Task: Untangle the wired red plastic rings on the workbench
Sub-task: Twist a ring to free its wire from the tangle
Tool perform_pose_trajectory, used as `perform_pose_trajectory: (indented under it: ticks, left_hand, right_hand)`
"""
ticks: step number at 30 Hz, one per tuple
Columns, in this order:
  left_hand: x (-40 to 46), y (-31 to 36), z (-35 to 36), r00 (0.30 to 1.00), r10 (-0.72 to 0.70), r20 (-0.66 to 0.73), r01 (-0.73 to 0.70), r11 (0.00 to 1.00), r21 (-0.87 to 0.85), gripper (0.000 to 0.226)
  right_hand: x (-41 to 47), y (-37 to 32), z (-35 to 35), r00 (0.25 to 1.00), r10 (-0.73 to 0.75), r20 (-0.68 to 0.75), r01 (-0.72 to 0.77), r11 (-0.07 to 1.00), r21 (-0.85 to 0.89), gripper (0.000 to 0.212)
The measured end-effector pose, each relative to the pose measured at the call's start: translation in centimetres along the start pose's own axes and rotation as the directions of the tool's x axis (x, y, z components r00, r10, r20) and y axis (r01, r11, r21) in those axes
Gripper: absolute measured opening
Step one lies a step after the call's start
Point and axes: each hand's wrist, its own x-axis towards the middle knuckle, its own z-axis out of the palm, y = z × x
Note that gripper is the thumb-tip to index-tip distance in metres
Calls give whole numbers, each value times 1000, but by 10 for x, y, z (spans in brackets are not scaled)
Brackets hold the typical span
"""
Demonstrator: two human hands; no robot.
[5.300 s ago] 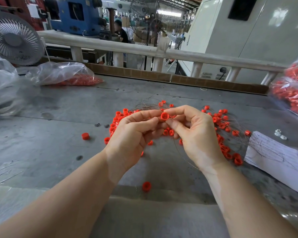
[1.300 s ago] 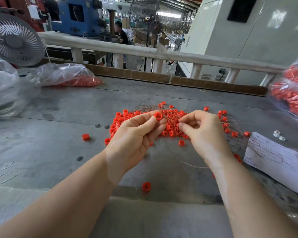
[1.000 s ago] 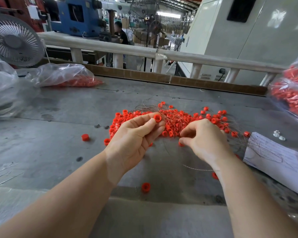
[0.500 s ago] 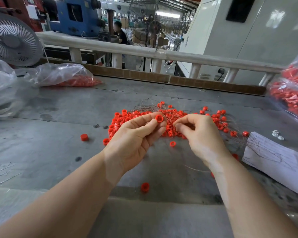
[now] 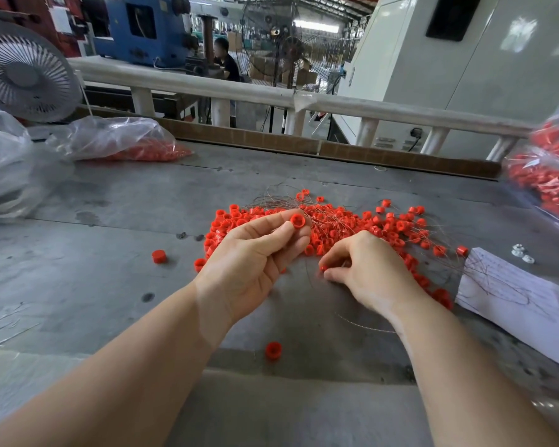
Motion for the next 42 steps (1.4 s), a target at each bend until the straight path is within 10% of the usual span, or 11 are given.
perform_pose_trajectory:
  ticks: [4,7,12,32,42]
  left_hand:
    - [0,0,0,1000,-18,1,18,1000,-19,25]
    - [-1,0,1,1000,-26,11,27,999,-35,19]
    - [-1,-1,1,999,-25,33,26,999,-20,19]
    - [-3,-1,1,999,20,36,-21,1000,12,19]
    - [-3,-2,2,996,82,37,-83,996,38,18]
  right_hand:
    - [2,-2,-2,999,9,-38,6,923,385,12]
    - [2,-6,-8,999,10,-46,31,600,799,17]
    - [1,-9,-12,999,6,-46,41,324,945,9]
    - [1,-12,-7,989,11,-149,131,416,900,7]
    - [-2,-15,-6,912,-71,-403,344,665,662,19]
